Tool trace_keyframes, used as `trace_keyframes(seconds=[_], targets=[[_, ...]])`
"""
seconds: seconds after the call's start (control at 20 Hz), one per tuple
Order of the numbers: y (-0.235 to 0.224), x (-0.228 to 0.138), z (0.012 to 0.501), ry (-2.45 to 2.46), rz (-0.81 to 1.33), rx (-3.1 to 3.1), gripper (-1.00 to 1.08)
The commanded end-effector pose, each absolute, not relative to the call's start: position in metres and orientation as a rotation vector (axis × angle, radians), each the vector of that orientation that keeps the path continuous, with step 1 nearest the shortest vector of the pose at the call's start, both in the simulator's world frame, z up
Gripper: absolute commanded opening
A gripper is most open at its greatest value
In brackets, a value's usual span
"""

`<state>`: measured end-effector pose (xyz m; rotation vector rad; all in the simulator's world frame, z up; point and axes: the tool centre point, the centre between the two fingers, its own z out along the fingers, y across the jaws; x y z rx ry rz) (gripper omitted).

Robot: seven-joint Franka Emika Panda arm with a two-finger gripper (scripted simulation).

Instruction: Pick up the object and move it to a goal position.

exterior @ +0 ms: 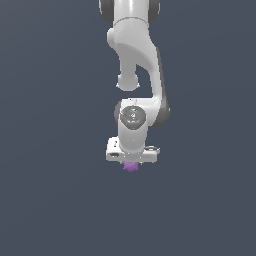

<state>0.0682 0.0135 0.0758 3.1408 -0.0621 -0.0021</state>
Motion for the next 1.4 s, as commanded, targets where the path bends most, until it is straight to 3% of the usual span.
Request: trace_keyframes(seconds=[0.0,1.35], targets=[[0.019,0.063,0.092,-0.061,0.0,3.141,-1.0],[0.113,-0.037,0.378,-0.061,0.001,3.139,-1.0]])
